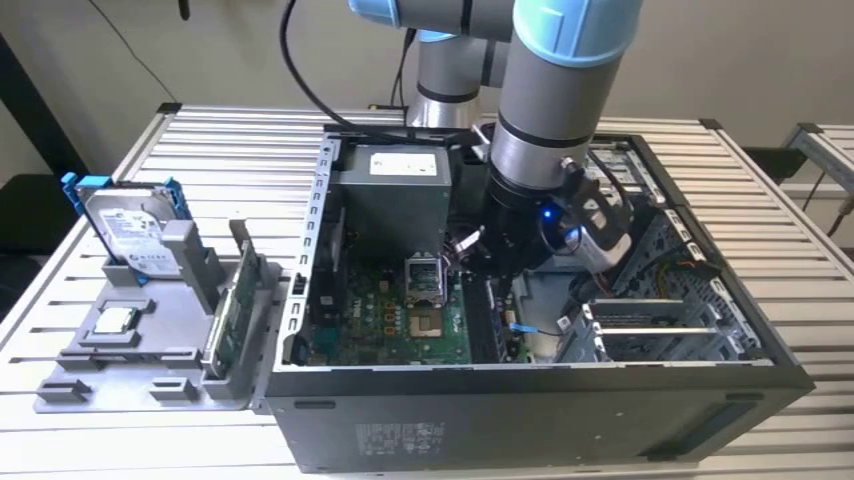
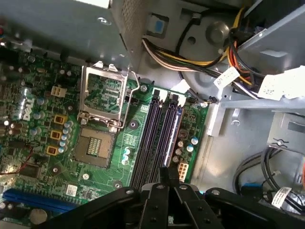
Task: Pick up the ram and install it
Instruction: 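Press down the ram until it locks into place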
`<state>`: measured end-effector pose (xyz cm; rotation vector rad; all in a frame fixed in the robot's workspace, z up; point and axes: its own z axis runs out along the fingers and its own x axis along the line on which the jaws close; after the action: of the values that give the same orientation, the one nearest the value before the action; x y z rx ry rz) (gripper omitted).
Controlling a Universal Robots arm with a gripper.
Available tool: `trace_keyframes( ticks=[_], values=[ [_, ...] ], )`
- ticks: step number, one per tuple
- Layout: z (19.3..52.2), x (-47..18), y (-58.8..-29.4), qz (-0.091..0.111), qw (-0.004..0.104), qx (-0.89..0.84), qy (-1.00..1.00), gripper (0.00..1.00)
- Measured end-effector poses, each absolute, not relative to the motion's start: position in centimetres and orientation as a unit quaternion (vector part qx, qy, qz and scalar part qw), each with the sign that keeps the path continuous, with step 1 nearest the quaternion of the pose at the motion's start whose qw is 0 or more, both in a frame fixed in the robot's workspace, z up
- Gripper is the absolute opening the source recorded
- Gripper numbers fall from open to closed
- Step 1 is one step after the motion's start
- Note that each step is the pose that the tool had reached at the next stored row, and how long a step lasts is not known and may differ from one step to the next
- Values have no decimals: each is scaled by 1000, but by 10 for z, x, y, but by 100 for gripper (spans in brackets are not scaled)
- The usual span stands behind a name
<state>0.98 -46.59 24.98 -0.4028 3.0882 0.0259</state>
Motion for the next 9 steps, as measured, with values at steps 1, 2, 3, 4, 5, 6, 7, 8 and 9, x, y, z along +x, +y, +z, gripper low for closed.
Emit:
trace_keyframes(
  ticks=[1,2,3,4,5,6,7,8,9],
  values=[
    [250,10,-466,8,13,-136,991,11],
    [250,10,-466,7,13,-143,990,11],
    [250,10,-466,7,13,-151,988,11],
    [250,10,-466,7,13,-157,987,11],
    [250,10,-466,7,13,-164,986,11],
    [250,10,-466,7,13,-171,985,11],
    [250,10,-466,7,13,-179,984,11],
    [250,10,-466,7,13,-187,982,11],
    [250,10,-466,7,13,-195,981,11]
  ],
)
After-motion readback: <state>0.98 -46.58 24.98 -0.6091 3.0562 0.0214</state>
